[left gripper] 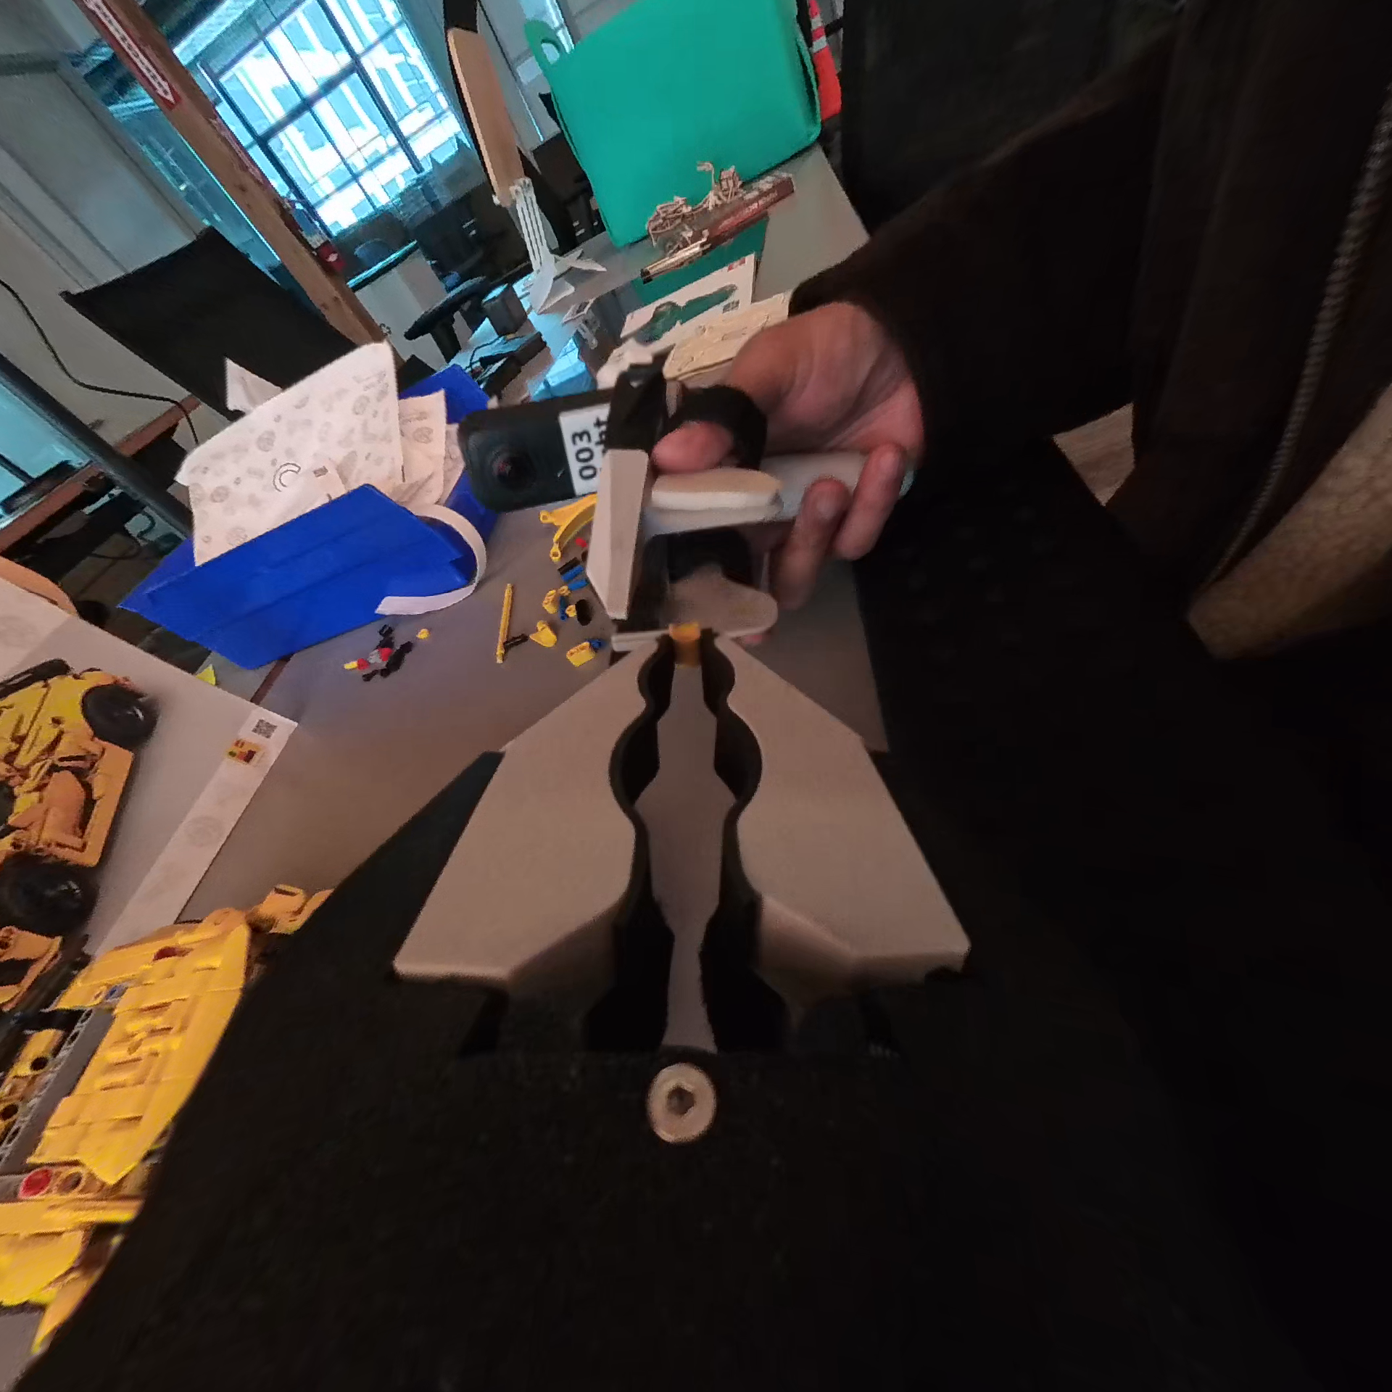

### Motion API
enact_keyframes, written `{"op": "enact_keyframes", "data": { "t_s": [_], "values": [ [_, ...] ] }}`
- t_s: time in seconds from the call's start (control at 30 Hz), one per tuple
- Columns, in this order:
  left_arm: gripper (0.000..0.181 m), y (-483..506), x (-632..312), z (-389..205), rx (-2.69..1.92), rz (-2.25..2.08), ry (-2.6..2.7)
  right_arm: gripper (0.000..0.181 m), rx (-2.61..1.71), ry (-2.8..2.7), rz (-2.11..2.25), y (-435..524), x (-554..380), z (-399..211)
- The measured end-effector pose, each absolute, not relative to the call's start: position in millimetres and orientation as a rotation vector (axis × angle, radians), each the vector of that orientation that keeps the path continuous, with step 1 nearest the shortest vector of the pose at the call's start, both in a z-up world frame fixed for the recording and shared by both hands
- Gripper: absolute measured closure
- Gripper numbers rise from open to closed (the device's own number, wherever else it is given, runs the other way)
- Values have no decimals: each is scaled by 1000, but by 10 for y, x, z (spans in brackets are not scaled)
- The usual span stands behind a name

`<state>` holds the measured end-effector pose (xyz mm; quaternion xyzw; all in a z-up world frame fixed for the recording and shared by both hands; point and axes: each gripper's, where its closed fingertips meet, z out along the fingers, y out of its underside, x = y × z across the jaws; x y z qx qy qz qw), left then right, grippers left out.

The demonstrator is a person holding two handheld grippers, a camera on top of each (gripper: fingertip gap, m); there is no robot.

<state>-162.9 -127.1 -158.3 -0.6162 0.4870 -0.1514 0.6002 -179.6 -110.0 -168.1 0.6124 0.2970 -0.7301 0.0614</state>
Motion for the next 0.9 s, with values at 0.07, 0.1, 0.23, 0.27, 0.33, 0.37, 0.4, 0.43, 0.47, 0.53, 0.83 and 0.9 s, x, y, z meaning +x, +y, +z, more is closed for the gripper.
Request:
{"op": "enact_keyframes", "data": {
  "t_s": [0.07, 0.1, 0.23, 0.27, 0.33, 0.37, 0.4, 0.43, 0.47, 0.53, 0.83, 0.9],
  "values": [
    [174, -1278, -1618, -1589, -1430, -349, 1135, 151, 1762, 959, -2185, -1246, -1786, -1635],
    [175, -1281, -1613, -1600, -1434, -351, 1138, 162, 1746, 1027, -2165, -1326, -1787, -1631],
    [174, -1257, -1655, -1548, -1450, -389, 1090, 176, 1735, 997, -2285, -1259, -1822, -1516],
    [174, -1277, -1651, -1527, -1442, -413, 1085, 176, 1730, 970, -2319, -1222, -1825, -1483],
    [174, -1304, -1636, -1490, -1423, -435, 1082, 178, 1713, 918, -2368, -1160, -1805, -1429],
    [175, -1311, -1625, -1496, -1421, -432, 1090, 180, 1727, 930, -2350, -1173, -1804, -1457],
    [174, -1314, -1619, -1509, -1421, -421, 1098, 181, 1739, 938, -2346, -1174, -1800, -1462],
    [174, -1320, -1611, -1509, -1413, -413, 1104, 179, 1736, 964, -2346, -1185, -1790, -1453],
    [174, -1321, -1608, -1510, -1408, -403, 1110, 173, 1725, 978, -2344, -1204, -1783, -1438],
    [174, -1316, -1604, -1539, -1405, -370, 1132, 176, 1732, 974, -2308, -1238, -1802, -1476],
    [150, -1113, -1696, -1614, -1689, -816, 768, 179, 2065, 1184, -2448, -1048, -1928, -1473],
    [145, -1107, -1668, -1625, -1742, -1052, 640, 178, 2152, 1317, -2448, -1059, -1970, -1478]
  ]
}}
